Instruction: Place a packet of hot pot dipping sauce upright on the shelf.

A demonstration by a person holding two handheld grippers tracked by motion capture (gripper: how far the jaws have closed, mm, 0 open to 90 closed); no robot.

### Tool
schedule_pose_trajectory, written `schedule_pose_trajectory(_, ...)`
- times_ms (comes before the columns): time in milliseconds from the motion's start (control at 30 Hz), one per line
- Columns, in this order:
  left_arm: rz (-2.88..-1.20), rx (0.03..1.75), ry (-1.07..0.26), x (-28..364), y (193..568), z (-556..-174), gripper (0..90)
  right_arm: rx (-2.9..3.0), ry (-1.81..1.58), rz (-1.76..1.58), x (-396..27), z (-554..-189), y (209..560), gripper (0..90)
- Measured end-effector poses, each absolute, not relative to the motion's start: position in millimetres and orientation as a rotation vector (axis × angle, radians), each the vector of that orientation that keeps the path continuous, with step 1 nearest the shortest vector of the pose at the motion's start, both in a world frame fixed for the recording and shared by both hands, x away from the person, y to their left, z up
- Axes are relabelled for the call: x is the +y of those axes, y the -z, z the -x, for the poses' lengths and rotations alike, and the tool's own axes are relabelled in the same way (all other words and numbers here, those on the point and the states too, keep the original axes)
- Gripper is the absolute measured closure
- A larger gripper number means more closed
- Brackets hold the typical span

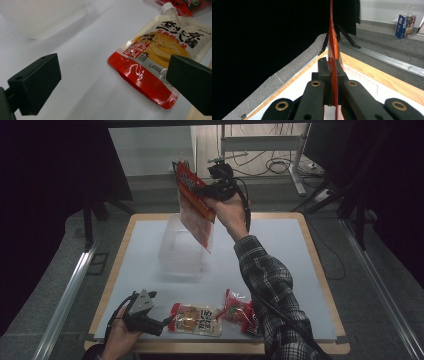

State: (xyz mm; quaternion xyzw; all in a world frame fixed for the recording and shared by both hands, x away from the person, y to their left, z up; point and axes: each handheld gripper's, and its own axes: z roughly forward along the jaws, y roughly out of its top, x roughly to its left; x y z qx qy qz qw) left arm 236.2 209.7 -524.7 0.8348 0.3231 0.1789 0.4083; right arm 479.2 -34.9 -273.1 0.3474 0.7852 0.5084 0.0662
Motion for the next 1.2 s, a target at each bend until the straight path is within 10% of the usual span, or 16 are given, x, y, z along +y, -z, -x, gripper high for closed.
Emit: schedule_pose_trajectory(1200, -2.139, 0.794, -0.472, 208, 525, -234, 0.0, 2.430, -1.416, -1.071, 27, -520, 356, 88.3)
